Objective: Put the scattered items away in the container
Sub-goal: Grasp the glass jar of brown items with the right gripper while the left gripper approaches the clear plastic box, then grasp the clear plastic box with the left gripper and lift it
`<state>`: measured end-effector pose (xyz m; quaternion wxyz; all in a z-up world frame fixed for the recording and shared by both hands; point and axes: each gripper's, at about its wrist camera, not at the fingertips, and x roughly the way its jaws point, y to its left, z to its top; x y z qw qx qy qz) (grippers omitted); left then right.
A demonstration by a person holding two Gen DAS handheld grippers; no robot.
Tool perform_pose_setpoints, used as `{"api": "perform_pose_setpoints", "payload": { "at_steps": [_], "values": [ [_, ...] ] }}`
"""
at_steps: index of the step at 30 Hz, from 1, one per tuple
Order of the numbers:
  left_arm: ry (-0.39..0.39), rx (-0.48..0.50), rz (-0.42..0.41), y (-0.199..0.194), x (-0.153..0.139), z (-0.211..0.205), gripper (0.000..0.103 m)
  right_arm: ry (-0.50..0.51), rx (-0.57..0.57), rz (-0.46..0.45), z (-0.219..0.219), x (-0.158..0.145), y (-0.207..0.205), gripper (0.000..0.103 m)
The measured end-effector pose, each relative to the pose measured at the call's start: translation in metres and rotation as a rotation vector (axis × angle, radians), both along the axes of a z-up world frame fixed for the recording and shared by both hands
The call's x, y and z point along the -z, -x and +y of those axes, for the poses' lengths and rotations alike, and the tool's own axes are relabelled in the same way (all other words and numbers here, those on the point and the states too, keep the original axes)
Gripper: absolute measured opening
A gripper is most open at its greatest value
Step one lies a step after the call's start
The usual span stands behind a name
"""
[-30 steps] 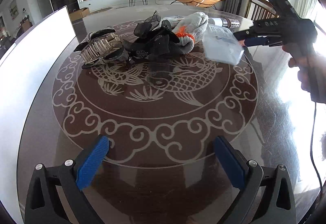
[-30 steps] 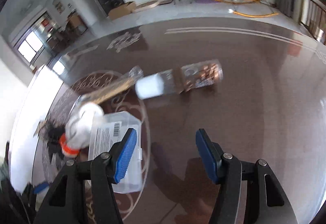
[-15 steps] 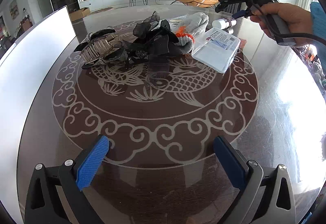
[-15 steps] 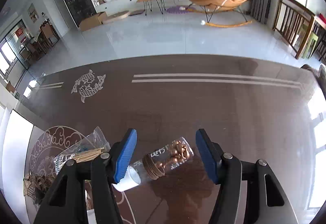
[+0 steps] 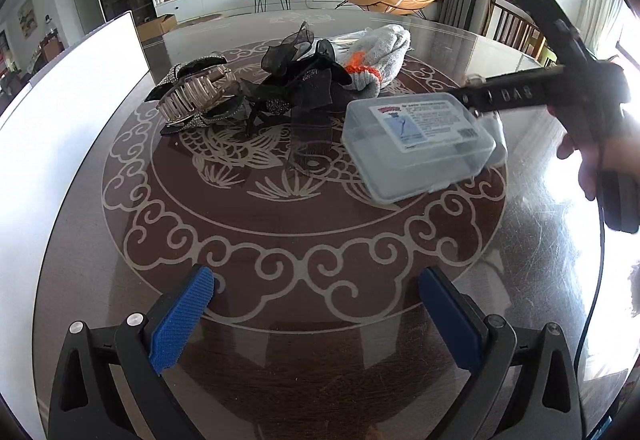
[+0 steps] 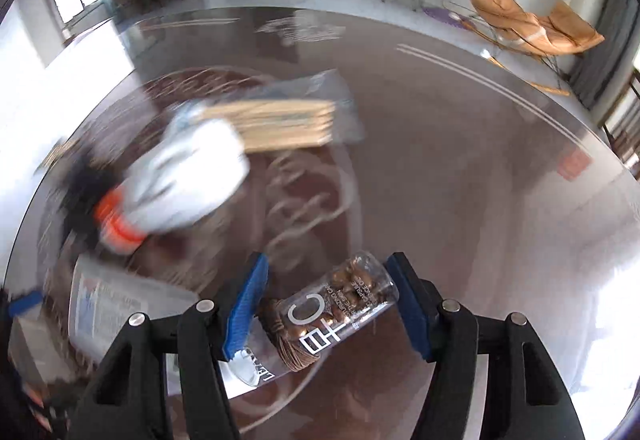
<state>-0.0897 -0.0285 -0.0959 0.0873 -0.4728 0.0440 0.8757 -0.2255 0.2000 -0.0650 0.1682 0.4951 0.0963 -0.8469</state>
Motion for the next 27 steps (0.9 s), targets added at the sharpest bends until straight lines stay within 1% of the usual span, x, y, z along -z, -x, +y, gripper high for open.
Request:
{"api": "perform_pose_setpoints", "payload": {
  "at_steps": [2, 4, 6, 7, 8, 10, 11, 13, 14, 16, 18, 21, 22, 23, 24, 26, 27],
  "values": [
    [-0.042, 0.04, -0.002, -0.012, -0.002, -0.005, 0.103, 0.005, -0.06, 0.006, -0.015, 0.003, -0.03, 0.064],
    [-0.072, 0.053, -0.008, -0.028, -0.004, -0.015, 0.103, 0.064, -0.112, -0.027, -0.027, 0.0, -0.054, 0.064],
    [-0.107, 0.018, -0.018, -0.043, -0.006, -0.029, 0.103, 0.21, -0.148, -0.09, -0.025, -0.004, -0.073, 0.064],
    [-0.133, -0.003, -0.021, -0.049, -0.007, -0.036, 0.103, 0.259, -0.15, -0.099, -0.023, -0.008, -0.081, 0.063],
    [-0.156, -0.027, -0.024, -0.053, -0.009, -0.042, 0.103, 0.253, -0.14, -0.076, -0.022, -0.011, -0.086, 0.063],
    [-0.182, -0.075, -0.03, -0.056, -0.01, -0.053, 0.103, 0.153, -0.109, 0.003, -0.027, -0.017, -0.086, 0.063],
    [-0.188, -0.095, -0.035, -0.056, -0.01, -0.056, 0.103, 0.111, -0.09, 0.025, -0.031, -0.019, -0.081, 0.063],
    [-0.181, -0.114, -0.047, -0.057, -0.01, -0.059, 0.103, 0.093, -0.087, 0.033, -0.041, -0.022, -0.067, 0.063],
    [-0.17, -0.114, -0.054, -0.059, -0.011, -0.059, 0.103, 0.089, -0.104, 0.023, -0.046, -0.021, -0.058, 0.063],
    [-0.145, -0.11, -0.064, -0.062, -0.013, -0.06, 0.103, 0.061, -0.167, 0.001, -0.066, -0.015, -0.049, 0.063],
    [-0.135, -0.11, -0.056, -0.067, -0.016, -0.065, 0.103, 0.051, -0.257, -0.03, -0.086, -0.01, -0.054, 0.063],
    [-0.162, -0.118, -0.036, -0.075, -0.019, -0.074, 0.103, 0.1, -0.405, -0.069, -0.114, -0.011, -0.077, 0.063],
    [-0.185, -0.114, -0.027, -0.076, -0.02, -0.074, 0.103, 0.093, -0.431, -0.043, -0.118, -0.015, -0.088, 0.063],
    [-0.201, -0.109, -0.021, -0.076, -0.021, -0.074, 0.103, 0.075, -0.423, 0.008, -0.118, -0.022, -0.098, 0.063],
    [-0.205, -0.106, -0.02, -0.074, -0.022, -0.072, 0.103, 0.067, -0.383, 0.058, -0.115, -0.029, -0.106, 0.063],
    [-0.194, -0.095, -0.011, -0.07, -0.025, -0.064, 0.103, 0.056, -0.223, 0.148, -0.09, -0.043, -0.119, 0.063],
    [-0.185, -0.082, -0.004, -0.068, -0.027, -0.059, 0.103, 0.051, -0.136, 0.173, -0.074, -0.046, -0.126, 0.063]
  ]
}}
